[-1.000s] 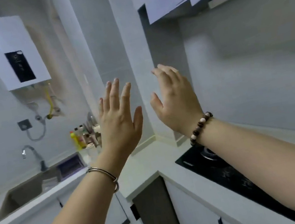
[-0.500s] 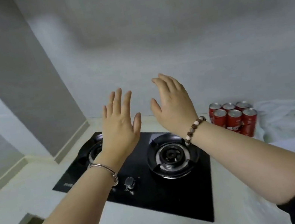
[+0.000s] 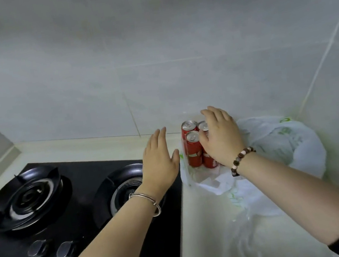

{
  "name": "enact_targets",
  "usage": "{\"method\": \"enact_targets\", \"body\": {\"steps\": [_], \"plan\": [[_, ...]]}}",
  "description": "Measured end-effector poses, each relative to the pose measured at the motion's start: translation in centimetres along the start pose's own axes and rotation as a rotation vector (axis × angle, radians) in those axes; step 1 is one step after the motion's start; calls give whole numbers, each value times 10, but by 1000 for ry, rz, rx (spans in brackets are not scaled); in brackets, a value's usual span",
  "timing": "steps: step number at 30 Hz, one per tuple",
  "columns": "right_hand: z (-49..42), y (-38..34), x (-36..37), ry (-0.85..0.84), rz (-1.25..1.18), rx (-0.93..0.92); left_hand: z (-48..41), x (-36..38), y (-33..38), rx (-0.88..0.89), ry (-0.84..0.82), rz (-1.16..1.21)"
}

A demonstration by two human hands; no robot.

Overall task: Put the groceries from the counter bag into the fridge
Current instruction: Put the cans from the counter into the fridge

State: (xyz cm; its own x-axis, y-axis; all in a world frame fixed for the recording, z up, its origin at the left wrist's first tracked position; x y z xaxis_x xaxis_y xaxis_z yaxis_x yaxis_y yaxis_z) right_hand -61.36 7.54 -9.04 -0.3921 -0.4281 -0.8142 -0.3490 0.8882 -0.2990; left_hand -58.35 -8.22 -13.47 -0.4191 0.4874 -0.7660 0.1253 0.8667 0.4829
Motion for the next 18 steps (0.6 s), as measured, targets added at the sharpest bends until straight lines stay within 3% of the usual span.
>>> {"method": "enact_targets", "body": {"steps": [8, 13, 18], "plan": [[5, 108, 68, -326, 69, 235, -32, 95, 2, -194, -152, 198], [-4, 131, 97, -391, 70, 286, -55, 140, -8, -243, -247, 132], [-13, 143, 113, -381, 80, 310, -64, 158, -13, -282, -204, 139]]}}
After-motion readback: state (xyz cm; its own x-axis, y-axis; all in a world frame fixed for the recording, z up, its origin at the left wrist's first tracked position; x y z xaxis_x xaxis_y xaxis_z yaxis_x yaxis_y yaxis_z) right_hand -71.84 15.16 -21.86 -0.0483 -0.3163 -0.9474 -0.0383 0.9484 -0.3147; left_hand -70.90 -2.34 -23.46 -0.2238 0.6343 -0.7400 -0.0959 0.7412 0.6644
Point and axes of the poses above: each hand's wrist, its own z-axis away from the middle knuckle, its own x-axis out of the palm, y = z × x, the point moved 8 cm from there along -z, towards the middle knuckle, and after that the axes turned 7 degrees about y, right-handed, at the moved point
